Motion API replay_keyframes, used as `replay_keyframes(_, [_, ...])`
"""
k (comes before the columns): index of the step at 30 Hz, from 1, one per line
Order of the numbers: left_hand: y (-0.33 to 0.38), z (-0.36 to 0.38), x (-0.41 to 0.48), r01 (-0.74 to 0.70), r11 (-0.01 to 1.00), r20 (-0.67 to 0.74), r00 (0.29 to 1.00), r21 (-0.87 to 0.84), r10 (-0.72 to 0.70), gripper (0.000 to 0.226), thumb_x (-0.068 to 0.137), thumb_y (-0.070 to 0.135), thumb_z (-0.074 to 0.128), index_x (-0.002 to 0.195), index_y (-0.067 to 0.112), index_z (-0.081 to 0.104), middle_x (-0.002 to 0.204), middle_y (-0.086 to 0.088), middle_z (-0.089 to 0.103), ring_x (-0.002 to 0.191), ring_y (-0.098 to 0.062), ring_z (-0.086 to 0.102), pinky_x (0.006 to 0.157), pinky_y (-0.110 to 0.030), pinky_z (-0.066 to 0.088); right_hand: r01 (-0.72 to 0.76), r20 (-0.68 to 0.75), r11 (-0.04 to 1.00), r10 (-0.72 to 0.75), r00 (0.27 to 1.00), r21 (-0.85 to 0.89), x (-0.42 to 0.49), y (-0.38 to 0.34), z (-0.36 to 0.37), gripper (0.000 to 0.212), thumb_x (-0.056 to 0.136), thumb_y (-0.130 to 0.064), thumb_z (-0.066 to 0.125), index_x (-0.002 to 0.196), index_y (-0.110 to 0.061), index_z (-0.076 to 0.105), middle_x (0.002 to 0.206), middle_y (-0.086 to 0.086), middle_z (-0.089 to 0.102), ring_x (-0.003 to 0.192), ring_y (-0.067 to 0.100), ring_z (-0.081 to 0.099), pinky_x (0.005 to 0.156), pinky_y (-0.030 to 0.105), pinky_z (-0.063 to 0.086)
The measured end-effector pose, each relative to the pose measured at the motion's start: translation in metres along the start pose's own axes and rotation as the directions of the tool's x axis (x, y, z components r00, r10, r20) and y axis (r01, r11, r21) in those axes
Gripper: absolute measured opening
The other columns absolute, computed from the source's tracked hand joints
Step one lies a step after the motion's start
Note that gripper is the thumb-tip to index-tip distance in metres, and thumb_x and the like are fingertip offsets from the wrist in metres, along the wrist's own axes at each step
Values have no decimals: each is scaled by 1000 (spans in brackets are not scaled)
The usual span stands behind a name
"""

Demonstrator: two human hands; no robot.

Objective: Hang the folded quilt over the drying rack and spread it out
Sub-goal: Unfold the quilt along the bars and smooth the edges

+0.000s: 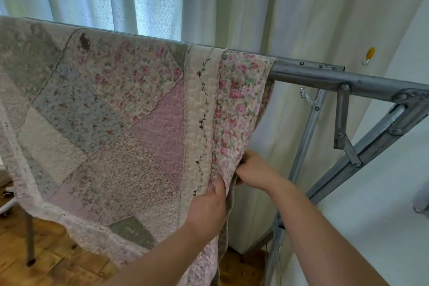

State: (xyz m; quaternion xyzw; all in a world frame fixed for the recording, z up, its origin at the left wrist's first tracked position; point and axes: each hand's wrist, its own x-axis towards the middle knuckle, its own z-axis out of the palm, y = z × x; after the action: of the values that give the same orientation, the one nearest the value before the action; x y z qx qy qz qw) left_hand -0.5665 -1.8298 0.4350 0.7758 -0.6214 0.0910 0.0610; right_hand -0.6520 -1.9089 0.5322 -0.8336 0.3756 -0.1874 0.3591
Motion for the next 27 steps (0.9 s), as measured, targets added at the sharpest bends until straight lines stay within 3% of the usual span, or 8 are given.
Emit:
replay_keyframes(2, [-2,8,3,17,1000,-46,999,25,-15,70,92,19,42,146,-6,6,106,-10,65,78,-19,67,54,-26,39,-19,13,1000,19,1000,0,0,-1,-3,23,86,-4,47,92,10,64,87,28,66,62,23,60,65,38,56])
replay_keyframes(4, [-2,10,4,28,999,-21,999,-35,-29,66,96,17,34,148,3,-5,110,-8,63,86,-23,66,58,-30,40,-39,16,998,39,999,48,-2,0,-8,22,86,-3,49,95,8,65,80,20,67,57,16,59,60,28,55])
replay_keyframes(9, [-7,18,-1,87,993,125,989,-76,-77,38,95,19,39,131,8,35,111,-10,64,97,-28,64,66,-33,44,-6,-49,990,13,999,143,-8,5,-14,19,87,5,48,93,10,65,63,9,60,53,15,57,56,22,52])
replay_keyframes(12, [-5,17,-2,90,996,221,971,7,-89,32,92,8,38,125,6,40,112,-11,64,100,-28,64,72,-33,48,-13,-25,990,17,1000,139,-10,5,-13,20,85,9,47,94,13,65,61,9,61,46,9,57,55,22,53])
replay_keyframes(17, [6,5,1,-13,999,273,962,29,4,30,95,14,41,122,6,48,120,-10,59,109,-26,60,82,-33,49,34,33,994,-38,999,105,-8,-2,-14,20,83,4,52,96,11,66,87,29,68,65,23,61,64,29,55])
replay_keyframes(21, [-6,-27,13,86,961,-67,992,-263,-107,38,86,43,48,109,13,54,107,-4,55,91,-24,62,71,-31,50,49,-6,995,-48,999,83,-7,-6,-27,16,86,-2,54,86,2,70,73,14,68,59,13,61,65,28,54])
replay_keyframes(24, [-12,-66,27,-4,890,-345,923,-455,-172,41,82,36,58,112,11,48,109,-5,53,88,-22,54,68,-31,45,100,-154,979,-73,985,178,-3,-15,-38,18,88,-4,53,76,-7,66,65,5,65,50,6,61,57,25,53])
replay_keyframes(27, [-13,-97,39,-121,839,-474,863,-530,-175,46,80,27,63,118,9,44,110,-9,54,89,-28,54,64,-32,42,183,-340,941,-80,937,284,5,-28,-50,16,88,-5,53,76,-4,64,65,11,63,46,8,59,52,29,51])
